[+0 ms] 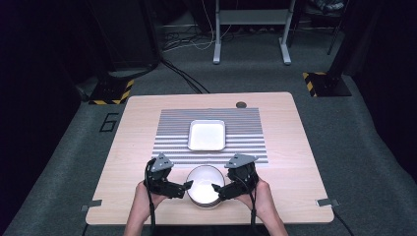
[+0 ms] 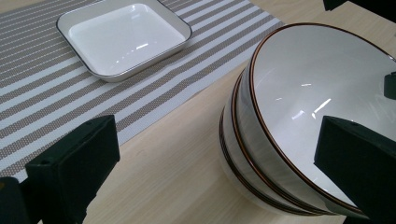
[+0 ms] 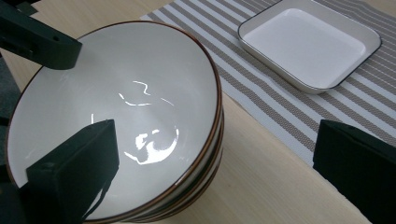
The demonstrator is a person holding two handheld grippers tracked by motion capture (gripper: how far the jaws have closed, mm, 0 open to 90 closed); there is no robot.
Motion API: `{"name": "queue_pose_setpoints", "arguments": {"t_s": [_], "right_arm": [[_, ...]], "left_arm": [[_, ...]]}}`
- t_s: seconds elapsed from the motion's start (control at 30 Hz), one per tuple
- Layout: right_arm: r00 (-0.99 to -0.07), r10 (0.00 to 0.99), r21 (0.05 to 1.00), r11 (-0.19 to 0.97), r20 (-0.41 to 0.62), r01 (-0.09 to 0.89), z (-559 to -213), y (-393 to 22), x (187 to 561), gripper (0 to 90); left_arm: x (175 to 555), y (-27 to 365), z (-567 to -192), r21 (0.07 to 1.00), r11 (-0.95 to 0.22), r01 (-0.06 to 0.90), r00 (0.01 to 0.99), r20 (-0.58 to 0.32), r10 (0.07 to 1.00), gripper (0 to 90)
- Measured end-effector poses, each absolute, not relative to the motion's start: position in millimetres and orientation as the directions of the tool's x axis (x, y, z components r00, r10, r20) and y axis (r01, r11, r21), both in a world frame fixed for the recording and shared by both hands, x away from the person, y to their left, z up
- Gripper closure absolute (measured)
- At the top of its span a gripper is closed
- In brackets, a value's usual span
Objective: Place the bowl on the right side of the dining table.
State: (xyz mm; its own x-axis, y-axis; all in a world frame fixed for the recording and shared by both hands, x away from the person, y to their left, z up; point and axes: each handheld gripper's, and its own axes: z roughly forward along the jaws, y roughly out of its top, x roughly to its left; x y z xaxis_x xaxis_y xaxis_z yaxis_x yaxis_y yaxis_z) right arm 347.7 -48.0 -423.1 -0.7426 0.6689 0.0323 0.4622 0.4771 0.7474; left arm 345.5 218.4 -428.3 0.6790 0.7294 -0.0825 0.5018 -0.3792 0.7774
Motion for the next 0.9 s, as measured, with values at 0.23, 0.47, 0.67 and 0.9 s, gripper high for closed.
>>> {"name": "queue_pose_setpoints", "arguments": {"t_s": [0.23, 0.47, 0.67, 0.9], "right_arm": [[-0.769, 0.639, 0.735, 0.513, 0.018, 0.444, -427, -39, 350, 0.0], [-0.771, 0.636, 0.698, 0.536, 0.037, 0.476, -431, -32, 356, 4.4], [-0.774, 0.629, 0.676, 0.544, 0.063, 0.497, -437, -29, 361, 16.0], [-0.761, 0.645, 0.659, 0.544, 0.068, 0.520, -442, -25, 363, 40.5]], "left_arm": [[346, 212, -431, 0.763, -0.404, 0.504, 0.696, -0.082, 0.713, 0.0], [350, 202, -435, 0.725, -0.458, 0.515, 0.726, -0.085, 0.682, 0.2], [352, 195, -440, 0.708, -0.477, 0.521, 0.738, -0.092, 0.669, 6.8], [353, 190, -443, 0.697, -0.482, 0.531, 0.744, -0.111, 0.659, 28.5]]}}
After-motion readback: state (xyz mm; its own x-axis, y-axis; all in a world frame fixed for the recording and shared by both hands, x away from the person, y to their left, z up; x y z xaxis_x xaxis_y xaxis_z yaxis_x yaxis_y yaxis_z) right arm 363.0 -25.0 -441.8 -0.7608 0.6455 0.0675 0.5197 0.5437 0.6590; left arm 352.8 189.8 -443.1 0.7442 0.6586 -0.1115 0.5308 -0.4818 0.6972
